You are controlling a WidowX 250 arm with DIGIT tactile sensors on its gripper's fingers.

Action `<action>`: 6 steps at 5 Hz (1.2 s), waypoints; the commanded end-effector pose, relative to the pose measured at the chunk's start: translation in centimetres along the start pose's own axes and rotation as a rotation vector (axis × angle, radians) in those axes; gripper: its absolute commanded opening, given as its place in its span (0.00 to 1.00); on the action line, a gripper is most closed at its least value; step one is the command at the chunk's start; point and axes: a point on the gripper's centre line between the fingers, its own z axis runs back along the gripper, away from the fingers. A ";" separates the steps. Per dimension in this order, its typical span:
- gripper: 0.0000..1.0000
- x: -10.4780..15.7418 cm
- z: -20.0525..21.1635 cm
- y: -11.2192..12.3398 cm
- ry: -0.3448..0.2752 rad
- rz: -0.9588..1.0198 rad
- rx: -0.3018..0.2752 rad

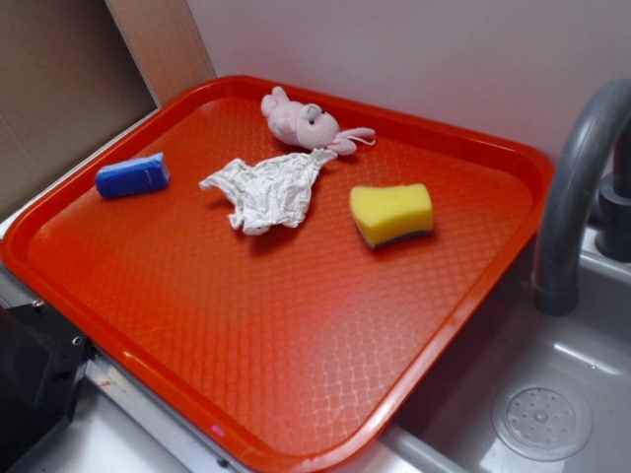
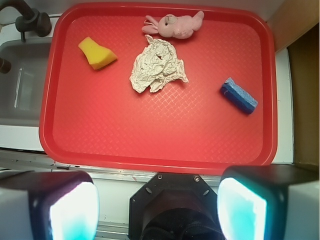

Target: Grab the green sponge.

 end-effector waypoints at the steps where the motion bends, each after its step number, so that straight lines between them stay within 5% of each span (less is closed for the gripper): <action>1: 1.00 0.0 0.0 0.0 0.000 0.000 0.000; 2: 1.00 3.2 -2.0 -2.8 -0.067 -0.069 -0.004; 3: 1.00 6.5 -3.2 -5.1 -0.157 -0.236 -0.103; 4: 1.00 9.4 -5.0 -7.1 -0.207 -0.344 -0.119; 6: 1.00 13.9 -10.5 -11.9 -0.226 -0.366 0.003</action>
